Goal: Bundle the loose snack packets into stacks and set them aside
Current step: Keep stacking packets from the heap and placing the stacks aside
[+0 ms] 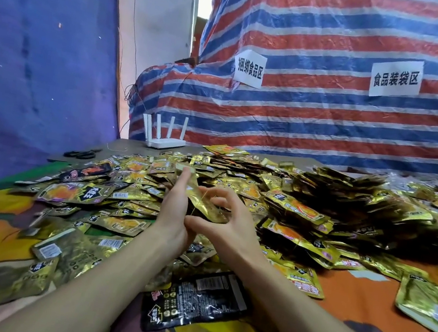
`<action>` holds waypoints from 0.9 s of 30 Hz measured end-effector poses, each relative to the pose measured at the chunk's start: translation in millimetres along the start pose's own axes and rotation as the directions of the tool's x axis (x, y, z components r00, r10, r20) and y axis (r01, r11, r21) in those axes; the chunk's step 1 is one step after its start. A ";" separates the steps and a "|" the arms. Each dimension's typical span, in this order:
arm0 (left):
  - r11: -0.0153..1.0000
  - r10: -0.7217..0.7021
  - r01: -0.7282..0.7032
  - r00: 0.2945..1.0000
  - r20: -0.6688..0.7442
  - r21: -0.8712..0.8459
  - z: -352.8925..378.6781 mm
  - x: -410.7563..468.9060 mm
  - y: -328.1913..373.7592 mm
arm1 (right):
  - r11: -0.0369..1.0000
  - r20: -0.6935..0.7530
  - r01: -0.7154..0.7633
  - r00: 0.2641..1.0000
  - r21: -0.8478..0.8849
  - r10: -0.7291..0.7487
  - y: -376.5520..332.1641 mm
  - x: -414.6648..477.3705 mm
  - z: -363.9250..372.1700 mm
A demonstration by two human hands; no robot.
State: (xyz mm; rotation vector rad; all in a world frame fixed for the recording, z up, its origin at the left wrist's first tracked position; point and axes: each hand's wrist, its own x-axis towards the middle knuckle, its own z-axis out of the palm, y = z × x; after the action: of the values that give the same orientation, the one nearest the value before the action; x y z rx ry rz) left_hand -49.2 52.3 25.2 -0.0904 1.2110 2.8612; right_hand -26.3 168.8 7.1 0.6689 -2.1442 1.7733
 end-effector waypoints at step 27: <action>0.924 0.206 -0.208 0.978 0.041 0.321 -9.4 -2.3 9.1 | 0.824 -0.152 -0.090 0.988 -0.559 0.005 -27.5 46.2 -122.7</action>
State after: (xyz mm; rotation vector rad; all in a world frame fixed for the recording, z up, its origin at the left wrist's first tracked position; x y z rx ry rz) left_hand -47.0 39.2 25.4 0.0607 1.7700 2.7746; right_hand -61.1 276.6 78.6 0.3187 -2.4188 1.0547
